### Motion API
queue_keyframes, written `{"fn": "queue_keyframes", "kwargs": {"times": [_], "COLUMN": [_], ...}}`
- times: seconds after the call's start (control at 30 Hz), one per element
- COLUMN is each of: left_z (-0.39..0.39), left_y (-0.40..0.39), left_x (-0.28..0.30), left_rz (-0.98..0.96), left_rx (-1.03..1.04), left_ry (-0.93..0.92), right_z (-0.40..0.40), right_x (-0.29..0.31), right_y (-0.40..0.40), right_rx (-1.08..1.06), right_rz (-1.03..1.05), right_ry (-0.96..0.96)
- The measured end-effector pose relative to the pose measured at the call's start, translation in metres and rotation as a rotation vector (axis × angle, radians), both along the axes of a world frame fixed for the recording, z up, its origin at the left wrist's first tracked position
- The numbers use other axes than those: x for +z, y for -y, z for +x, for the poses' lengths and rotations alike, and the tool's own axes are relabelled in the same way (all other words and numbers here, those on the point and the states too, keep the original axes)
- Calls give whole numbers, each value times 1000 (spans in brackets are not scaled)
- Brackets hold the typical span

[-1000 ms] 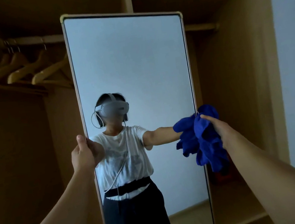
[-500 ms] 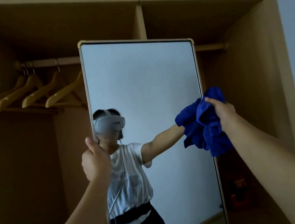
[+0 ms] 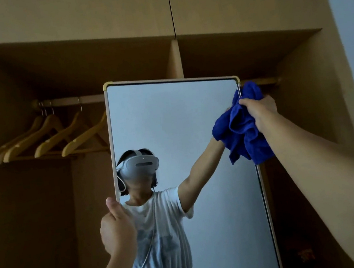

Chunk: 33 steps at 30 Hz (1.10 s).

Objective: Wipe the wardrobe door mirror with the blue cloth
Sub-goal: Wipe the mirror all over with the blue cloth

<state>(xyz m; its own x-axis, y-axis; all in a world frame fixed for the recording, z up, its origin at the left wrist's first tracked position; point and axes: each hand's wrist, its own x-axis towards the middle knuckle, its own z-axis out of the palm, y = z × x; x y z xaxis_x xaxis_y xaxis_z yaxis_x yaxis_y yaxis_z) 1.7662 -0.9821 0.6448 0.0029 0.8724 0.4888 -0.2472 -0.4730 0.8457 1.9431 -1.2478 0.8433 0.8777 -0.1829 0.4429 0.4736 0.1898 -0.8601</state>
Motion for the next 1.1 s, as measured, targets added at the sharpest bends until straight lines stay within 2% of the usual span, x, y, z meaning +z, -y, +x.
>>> {"fn": "queue_keyframes", "kwargs": {"times": [0.17,0.27,0.43,0.63,0.87,0.97,1.1], "left_z": [0,2,5,1,-3,-4,-2], "left_y": [1,-1,-6,-2,0,-1,-1], "left_x": [0,-1,-3,-1,0,-1,-2], "left_rz": [36,44,40,46,49,65,36], "left_rx": [20,24,19,24,4,-6,-21], "left_ry": [11,8,6,6,1,7,21], "right_z": [-1,-9,-27,-65,-117,-133,-148], "right_x": [24,35,51,68,91,78,44], "right_y": [-5,-7,-23,-69,-110,-132,-166], "right_rx": [-434,-561,-776,-743,-476,-410,-445], "right_rz": [-368,-451,-550,-727,-869,-826,-866], "right_ry": [107,184,434,652,799,907,1028]}}
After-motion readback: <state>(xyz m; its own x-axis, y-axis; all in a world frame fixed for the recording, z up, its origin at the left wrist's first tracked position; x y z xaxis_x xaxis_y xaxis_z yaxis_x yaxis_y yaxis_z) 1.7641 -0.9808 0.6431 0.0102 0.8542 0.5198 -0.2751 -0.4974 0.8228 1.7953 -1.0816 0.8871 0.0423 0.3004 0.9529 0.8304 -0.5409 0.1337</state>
